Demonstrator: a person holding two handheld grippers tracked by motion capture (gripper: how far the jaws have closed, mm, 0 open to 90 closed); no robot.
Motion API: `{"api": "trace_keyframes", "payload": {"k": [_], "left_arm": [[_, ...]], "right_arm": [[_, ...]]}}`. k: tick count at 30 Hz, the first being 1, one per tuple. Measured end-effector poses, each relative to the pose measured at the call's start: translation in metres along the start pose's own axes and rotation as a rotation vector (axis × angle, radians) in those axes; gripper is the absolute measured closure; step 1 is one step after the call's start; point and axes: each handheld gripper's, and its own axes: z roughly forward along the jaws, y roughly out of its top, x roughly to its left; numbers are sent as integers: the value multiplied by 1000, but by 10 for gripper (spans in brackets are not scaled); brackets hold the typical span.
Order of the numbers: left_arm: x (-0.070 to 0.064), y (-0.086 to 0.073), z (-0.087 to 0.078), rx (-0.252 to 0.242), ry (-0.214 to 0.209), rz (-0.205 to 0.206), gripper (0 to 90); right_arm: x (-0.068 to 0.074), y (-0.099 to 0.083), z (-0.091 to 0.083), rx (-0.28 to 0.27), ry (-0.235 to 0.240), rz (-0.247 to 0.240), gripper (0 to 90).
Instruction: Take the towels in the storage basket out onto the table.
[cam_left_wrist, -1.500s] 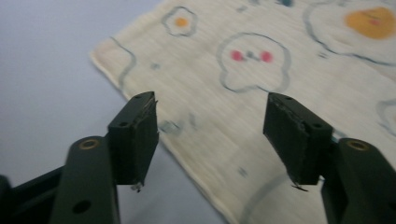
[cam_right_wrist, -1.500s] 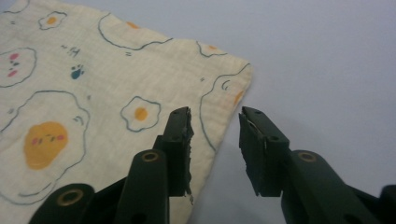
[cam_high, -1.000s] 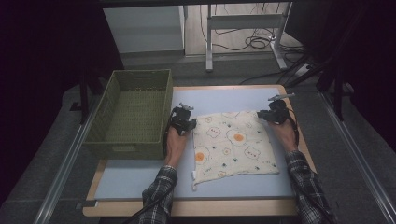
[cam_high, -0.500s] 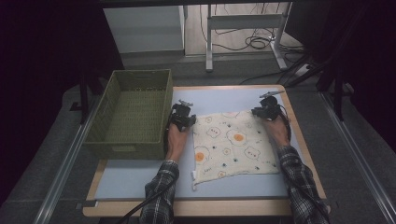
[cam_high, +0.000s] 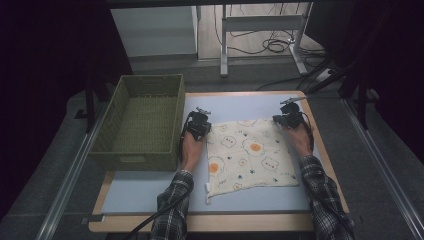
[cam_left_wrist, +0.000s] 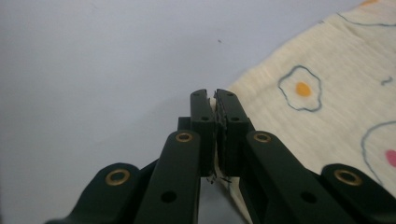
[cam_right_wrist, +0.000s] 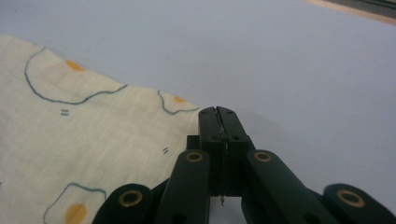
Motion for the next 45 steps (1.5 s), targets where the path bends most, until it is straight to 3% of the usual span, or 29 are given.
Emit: {"api": "trace_keyframes", "payload": {"k": [2,5,6,7,8,10,13,15,17,21,25,28,30,32,42,45], "left_arm": [[1,0,1,5,-1,-7,872],[1,-1,2,0,1,-19,851],[0,-1,2,-4,12,-17,834],[0,-1,2,-4,12,-17,811],[0,-1,2,-9,29,-16,738],[1,-1,3,-11,20,-26,709],[3,-2,4,-8,7,-48,663],[4,-2,4,-11,-7,-65,710],[2,-2,2,-4,-37,-59,843],[0,0,1,2,-28,-42,873],[7,12,-8,-52,11,-47,875],[9,26,-19,-94,26,-41,875],[8,29,-22,-102,29,-30,875],[2,32,-28,-103,35,9,874],[-13,16,-48,-121,10,46,873],[-22,5,-60,-141,-8,51,871]], "right_arm": [[-3,0,-3,-16,18,19,898],[-5,0,-2,-8,8,11,888],[-7,-1,1,-10,13,8,733],[-7,-1,1,-10,13,8,733],[-7,-1,5,-1,-8,-8,674],[-6,-2,9,0,16,-7,651],[-3,-2,11,0,12,-18,699],[0,1,12,15,36,3,861],[2,3,12,28,21,4,876],[1,5,9,21,47,36,879],[-8,10,-9,-37,72,69,880],[-11,15,-20,-61,67,64,880],[-10,16,-28,-77,74,63,880],[-9,15,-36,-86,80,55,879],[0,-4,-72,-133,114,31,879],[7,-19,-88,-135,104,-5,878]]}}
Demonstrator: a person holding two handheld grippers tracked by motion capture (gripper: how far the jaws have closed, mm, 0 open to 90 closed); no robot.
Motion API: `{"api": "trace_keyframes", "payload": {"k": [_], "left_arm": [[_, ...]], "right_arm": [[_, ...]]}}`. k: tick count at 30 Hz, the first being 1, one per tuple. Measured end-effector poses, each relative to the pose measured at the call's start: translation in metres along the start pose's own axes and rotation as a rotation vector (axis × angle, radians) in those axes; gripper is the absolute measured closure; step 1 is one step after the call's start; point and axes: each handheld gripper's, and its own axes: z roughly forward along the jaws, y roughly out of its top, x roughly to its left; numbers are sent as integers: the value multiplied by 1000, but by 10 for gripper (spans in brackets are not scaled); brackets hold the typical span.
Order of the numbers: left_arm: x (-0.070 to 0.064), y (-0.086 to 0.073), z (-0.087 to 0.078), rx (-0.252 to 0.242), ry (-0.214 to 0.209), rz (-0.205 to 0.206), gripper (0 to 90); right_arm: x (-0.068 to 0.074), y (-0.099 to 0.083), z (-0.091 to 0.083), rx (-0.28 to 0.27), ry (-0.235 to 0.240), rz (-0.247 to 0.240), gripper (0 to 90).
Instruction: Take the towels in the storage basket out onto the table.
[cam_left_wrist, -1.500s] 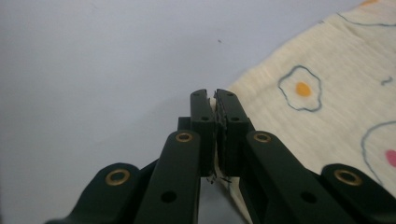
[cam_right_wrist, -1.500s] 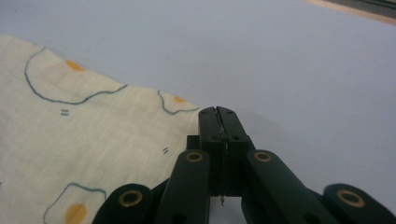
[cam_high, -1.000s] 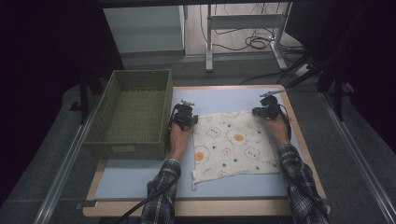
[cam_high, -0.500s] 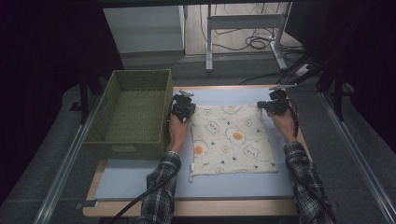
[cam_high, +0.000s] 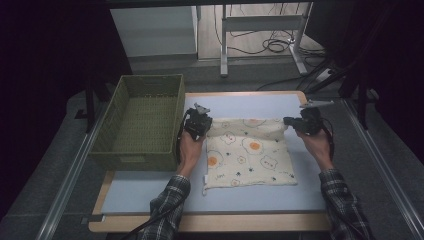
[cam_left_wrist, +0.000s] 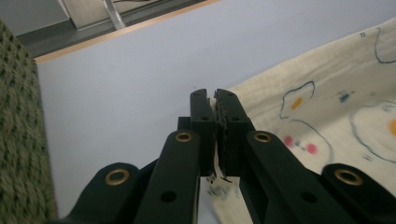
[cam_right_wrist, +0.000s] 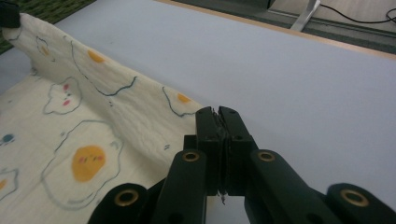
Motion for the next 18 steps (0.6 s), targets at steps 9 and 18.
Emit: {"api": "trace_keyframes", "payload": {"k": [9,18], "left_arm": [[-23,-32,-33,-29,-69,63,870],[-36,-63,-61,-45,-145,85,868]], "right_arm": [[20,-32,-37,-18,26,-15,878],[43,-67,-69,-25,56,-40,876]]}}
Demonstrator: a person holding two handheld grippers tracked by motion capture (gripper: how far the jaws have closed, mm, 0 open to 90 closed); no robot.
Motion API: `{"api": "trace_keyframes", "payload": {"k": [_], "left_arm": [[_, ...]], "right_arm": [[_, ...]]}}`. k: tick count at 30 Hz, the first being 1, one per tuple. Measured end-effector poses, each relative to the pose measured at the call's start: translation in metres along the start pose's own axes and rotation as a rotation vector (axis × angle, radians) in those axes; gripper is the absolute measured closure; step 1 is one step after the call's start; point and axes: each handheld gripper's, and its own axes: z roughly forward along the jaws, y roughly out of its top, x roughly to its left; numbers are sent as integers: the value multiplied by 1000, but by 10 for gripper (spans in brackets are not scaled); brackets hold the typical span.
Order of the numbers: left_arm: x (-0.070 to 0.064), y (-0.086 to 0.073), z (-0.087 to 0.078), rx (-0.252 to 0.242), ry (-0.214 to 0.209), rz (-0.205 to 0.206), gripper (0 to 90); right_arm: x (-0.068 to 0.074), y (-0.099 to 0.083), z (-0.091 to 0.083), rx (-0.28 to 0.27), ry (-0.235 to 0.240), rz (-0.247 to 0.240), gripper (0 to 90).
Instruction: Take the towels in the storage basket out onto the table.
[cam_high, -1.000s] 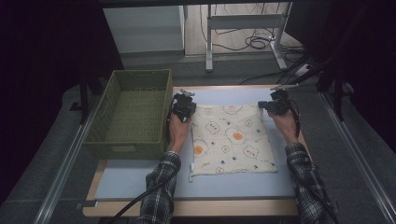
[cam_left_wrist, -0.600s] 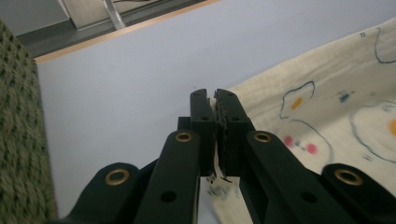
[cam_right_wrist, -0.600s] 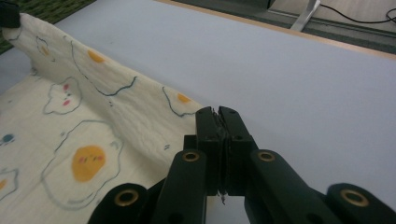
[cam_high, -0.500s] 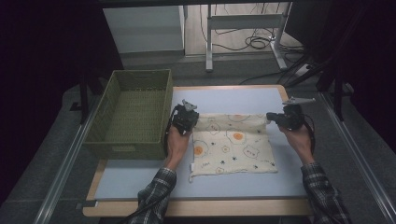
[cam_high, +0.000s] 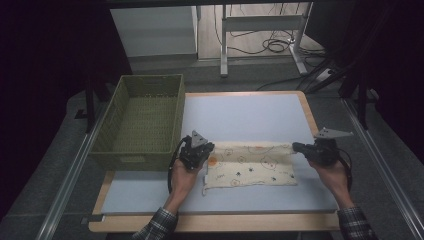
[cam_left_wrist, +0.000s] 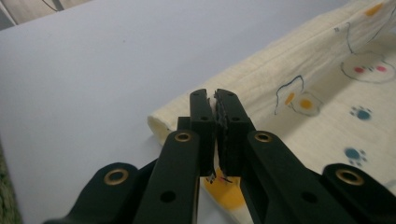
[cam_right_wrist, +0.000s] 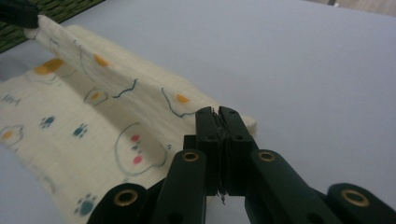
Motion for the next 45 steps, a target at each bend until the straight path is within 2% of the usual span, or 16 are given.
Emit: {"api": "trace_keyframes", "payload": {"k": [4,9,13,23,25,27,32,34,35,38,40,42,45], "left_arm": [[-7,-11,-8,10,-23,16,866],[-18,-28,-16,26,-57,44,863],[-24,-36,-18,41,-79,56,860],[-36,-54,-31,70,-123,79,851],[-37,-55,-32,75,-128,77,848],[-37,-59,-35,81,-155,60,829],[-38,-63,-44,96,-191,58,717],[-38,-64,-47,107,-197,62,674],[-36,-65,-50,110,-212,45,664],[-32,-65,-53,109,-212,29,646],[-27,-63,-53,99,-207,12,622],[-26,-61,-52,99,-206,13,616],[-30,-58,-45,105,-230,24,613]], "right_arm": [[8,-10,-5,7,13,-5,874],[21,-32,-11,34,43,-4,870],[25,-43,-11,59,54,-3,866],[36,-62,-19,75,85,0,850],[37,-64,-19,74,88,-1,846],[38,-68,-22,82,92,1,833],[40,-74,-29,96,92,8,779],[41,-75,-32,105,95,-6,758],[41,-76,-36,116,84,-15,743],[40,-77,-43,114,73,-14,735],[35,-76,-49,109,53,-3,728],[33,-75,-50,103,48,5,726],[29,-70,-46,94,48,14,716]]}}
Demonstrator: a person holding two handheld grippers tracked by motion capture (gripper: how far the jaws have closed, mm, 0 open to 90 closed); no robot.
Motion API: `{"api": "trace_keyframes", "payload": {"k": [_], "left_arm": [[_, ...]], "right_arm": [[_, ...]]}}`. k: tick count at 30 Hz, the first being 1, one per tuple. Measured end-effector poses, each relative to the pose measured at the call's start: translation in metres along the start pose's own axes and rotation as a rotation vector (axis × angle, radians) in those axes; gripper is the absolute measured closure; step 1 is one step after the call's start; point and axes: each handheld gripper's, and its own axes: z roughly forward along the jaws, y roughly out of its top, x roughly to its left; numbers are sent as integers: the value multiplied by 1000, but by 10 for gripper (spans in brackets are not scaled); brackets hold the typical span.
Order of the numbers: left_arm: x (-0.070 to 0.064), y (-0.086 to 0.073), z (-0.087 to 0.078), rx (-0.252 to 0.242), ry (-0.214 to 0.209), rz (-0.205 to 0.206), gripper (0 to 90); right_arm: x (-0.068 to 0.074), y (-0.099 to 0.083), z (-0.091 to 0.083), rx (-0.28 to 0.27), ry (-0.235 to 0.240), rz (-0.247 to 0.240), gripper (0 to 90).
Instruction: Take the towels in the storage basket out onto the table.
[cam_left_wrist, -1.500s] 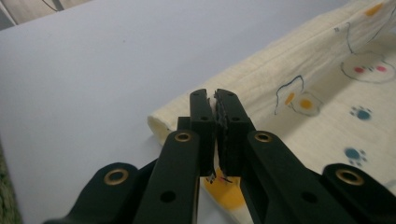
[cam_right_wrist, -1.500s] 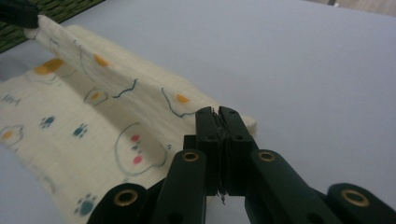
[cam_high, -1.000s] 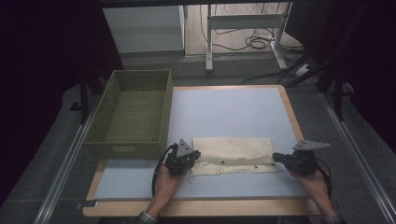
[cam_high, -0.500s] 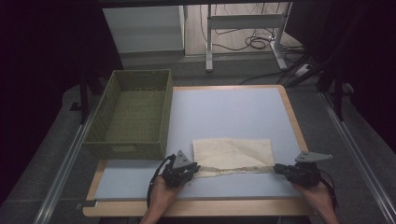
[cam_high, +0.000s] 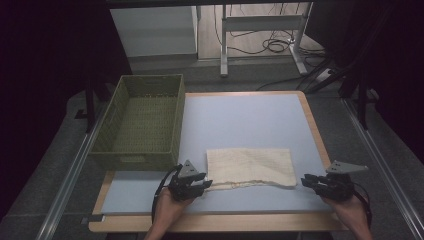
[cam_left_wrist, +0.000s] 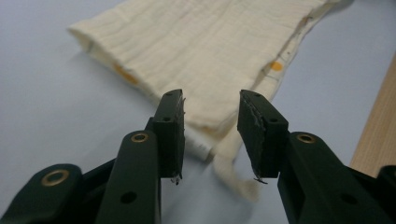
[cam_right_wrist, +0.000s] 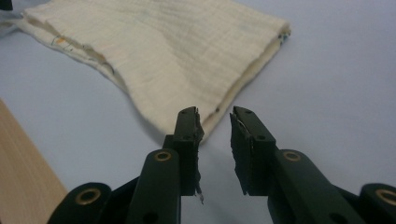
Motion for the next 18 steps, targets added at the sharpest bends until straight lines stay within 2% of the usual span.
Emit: {"api": "trace_keyframes", "payload": {"k": [2,4,5,6,7,8,11,14,17,18], "left_arm": [[-5,4,8,20,-9,25,605],[-9,6,19,68,17,64,609],[-10,6,22,85,30,76,660],[-9,6,24,99,33,82,800],[-9,6,25,91,31,74,800],[-8,9,20,69,30,66,876],[-9,12,11,53,36,77,884],[-14,14,0,49,25,83,889],[-20,9,0,76,1,81,886],[-22,5,3,95,-19,74,873]], "right_arm": [[0,5,6,-2,4,-7,706],[-1,11,15,-3,7,-11,700],[-1,13,18,-2,7,-9,698],[-1,16,23,-5,12,-4,694],[-1,16,23,-5,12,-4,694],[-1,18,25,-4,13,-2,691],[-1,19,26,-4,12,1,688],[-2,20,25,-9,10,1,687],[-2,20,24,-12,6,6,685],[-3,19,25,-7,6,10,681]]}}
